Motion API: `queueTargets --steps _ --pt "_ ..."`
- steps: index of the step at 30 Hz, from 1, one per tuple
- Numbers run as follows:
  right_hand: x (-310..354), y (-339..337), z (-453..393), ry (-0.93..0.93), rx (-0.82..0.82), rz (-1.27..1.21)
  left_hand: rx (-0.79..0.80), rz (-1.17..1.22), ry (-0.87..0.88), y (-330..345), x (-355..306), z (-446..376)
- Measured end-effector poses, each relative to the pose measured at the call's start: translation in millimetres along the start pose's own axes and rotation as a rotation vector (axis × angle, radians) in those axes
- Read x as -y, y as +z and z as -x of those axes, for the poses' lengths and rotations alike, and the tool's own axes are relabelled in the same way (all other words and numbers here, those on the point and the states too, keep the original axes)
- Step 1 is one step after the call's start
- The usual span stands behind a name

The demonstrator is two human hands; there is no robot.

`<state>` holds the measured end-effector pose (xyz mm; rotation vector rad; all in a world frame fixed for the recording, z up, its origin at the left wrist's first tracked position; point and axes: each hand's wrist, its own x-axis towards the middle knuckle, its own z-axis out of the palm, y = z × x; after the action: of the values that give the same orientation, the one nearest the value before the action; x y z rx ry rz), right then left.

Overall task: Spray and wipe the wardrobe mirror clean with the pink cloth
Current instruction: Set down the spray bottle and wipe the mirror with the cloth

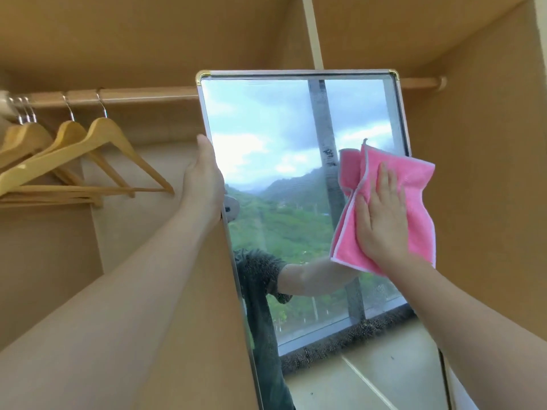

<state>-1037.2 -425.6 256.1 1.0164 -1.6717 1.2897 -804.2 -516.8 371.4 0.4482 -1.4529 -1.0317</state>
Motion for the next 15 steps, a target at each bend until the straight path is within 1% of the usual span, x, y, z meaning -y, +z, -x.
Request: queueTargets --steps 4,7,9,11,13,15 --pt "45.2 11.2 32.4 -0.177 0.105 0.026 0.062 0.118 -0.186 -10.8 37.2 23.1" --pt "88.7 29.4 65.7 -0.324 0.179 0.054 0.070 0.209 -0.235 -16.2 55.7 41.6" --pt "115.7 47.1 86.0 -0.412 0.174 0.064 0.137 0.234 -0.280 -18.3 63.8 49.7" --pt "132.7 59.7 97.5 -0.435 0.144 0.069 0.217 0.269 -0.324 -22.4 68.5 53.3" --pt "137.4 62.5 99.7 -0.422 0.122 0.060 0.264 0.314 -0.322 -26.5 73.1 54.0" --pt "135.5 59.7 98.5 -0.435 0.100 0.046 0.314 0.310 -0.303 -28.9 69.3 59.0"
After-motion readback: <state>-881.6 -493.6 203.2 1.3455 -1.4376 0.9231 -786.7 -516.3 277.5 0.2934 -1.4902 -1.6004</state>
